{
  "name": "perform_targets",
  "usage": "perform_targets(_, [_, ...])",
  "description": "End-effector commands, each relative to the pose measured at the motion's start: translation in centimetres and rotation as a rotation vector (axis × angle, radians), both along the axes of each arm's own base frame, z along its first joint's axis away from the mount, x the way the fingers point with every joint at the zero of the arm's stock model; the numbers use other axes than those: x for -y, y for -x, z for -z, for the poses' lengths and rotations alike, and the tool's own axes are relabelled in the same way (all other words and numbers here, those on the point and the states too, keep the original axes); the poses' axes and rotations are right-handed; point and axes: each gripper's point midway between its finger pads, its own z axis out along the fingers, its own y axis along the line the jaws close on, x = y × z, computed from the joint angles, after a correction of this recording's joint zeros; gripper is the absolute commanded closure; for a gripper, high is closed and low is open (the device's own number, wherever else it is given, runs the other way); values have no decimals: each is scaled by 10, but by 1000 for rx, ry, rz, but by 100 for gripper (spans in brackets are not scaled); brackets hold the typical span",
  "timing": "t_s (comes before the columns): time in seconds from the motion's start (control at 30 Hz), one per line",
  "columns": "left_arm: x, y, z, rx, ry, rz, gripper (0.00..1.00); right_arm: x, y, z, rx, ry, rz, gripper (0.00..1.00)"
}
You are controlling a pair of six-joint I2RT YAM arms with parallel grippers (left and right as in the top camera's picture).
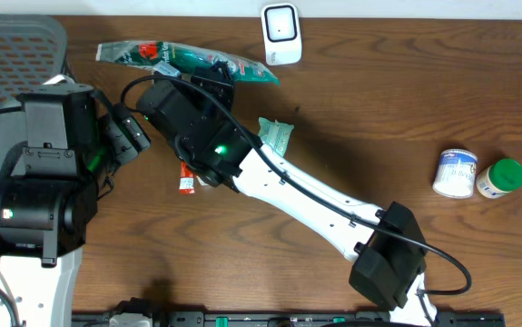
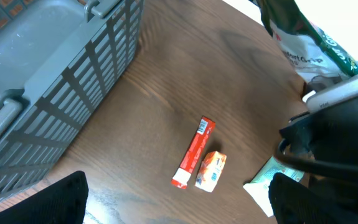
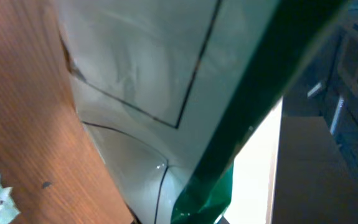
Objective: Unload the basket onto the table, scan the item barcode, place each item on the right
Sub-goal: 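Lift the green gloves pack and carry it up to the white scanner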
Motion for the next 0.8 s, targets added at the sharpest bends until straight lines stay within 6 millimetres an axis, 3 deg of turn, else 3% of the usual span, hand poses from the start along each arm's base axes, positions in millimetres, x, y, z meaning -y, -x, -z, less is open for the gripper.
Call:
perform_targets(0.0, [-3,1,-5,10,-15,-3,10,12,-13,-5,25,34,44,99])
perform_targets(0.5, [-3,1,-5,10,-15,-3,10,41,-95,6,115,126,68,99])
perform_targets(0.77, [-3,1,-5,10,-15,-3,10,54,-150,53,157,331,37,99])
